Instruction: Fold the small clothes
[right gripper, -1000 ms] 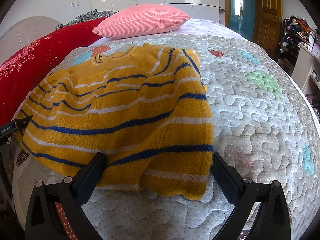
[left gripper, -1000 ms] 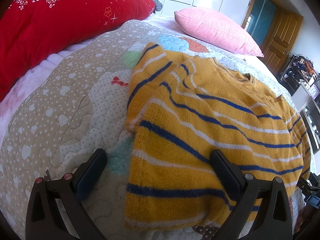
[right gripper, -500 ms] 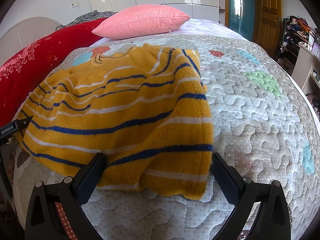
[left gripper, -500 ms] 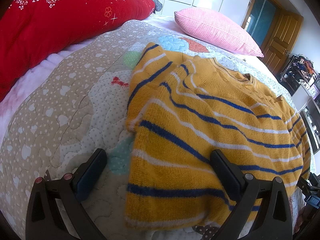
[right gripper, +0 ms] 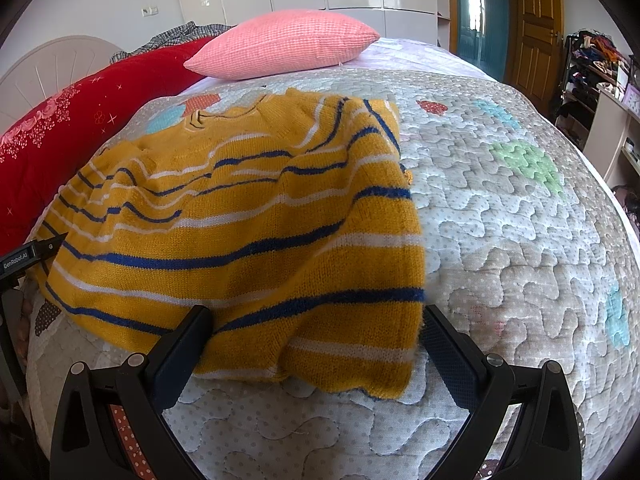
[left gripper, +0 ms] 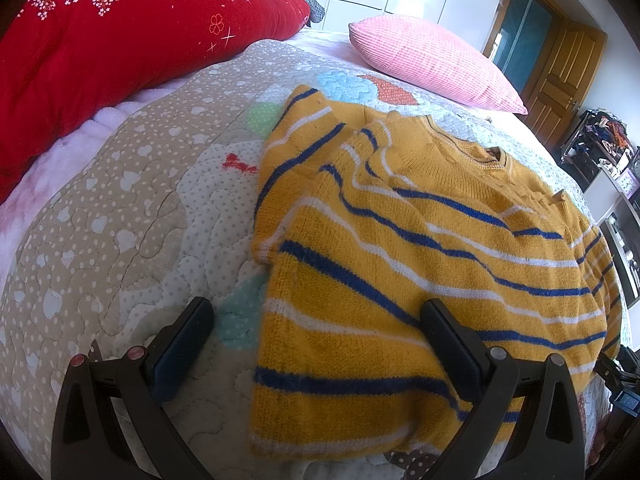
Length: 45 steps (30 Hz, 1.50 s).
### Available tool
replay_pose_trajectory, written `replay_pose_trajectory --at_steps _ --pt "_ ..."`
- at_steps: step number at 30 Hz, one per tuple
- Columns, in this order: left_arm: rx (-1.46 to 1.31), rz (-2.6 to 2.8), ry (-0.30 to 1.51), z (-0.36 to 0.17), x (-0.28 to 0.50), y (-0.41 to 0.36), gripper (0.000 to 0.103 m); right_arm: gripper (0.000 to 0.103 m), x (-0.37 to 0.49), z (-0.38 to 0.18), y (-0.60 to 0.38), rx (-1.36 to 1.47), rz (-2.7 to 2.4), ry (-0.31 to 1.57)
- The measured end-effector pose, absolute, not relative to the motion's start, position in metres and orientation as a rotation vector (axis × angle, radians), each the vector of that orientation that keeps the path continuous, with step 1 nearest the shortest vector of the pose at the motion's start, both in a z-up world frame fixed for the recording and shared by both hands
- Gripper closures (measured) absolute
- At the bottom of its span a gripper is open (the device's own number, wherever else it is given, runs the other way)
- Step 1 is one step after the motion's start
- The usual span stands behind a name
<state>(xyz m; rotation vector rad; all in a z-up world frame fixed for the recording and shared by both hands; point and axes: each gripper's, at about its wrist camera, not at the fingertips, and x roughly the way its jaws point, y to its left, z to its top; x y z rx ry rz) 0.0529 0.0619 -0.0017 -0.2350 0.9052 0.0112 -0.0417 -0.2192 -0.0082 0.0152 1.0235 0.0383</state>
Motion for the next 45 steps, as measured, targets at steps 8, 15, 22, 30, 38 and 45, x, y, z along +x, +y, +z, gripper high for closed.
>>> replay_pose_trajectory --at_steps 8,15,22,30,38,45 --pt "-0.235 0.011 0.905 -0.002 0.053 0.062 0.0 0.0 -0.042 -0.007 -0.218 0.026 0.037 1.018" --pt "-0.235 0.012 0.905 -0.001 0.053 0.062 0.0 0.0 -0.043 -0.007 -0.217 0.033 0.036 1.014" --pt "-0.262 -0.001 0.892 -0.001 0.049 0.065 0.0 0.0 -0.044 -0.007 -0.221 0.059 0.05 1.0" --pt "-0.433 -0.078 0.859 0.003 0.037 0.088 0.0 0.0 -0.043 -0.008 -0.236 0.169 0.103 0.984" --pt "-0.643 -0.079 0.895 0.017 -0.009 0.115 0.0 0.0 -0.043 -0.008 -0.233 0.175 0.108 0.978" --pt "-0.647 -0.198 0.936 0.013 0.009 0.09 0.0 0.0 -0.046 -0.006 -0.239 0.198 0.116 0.966"
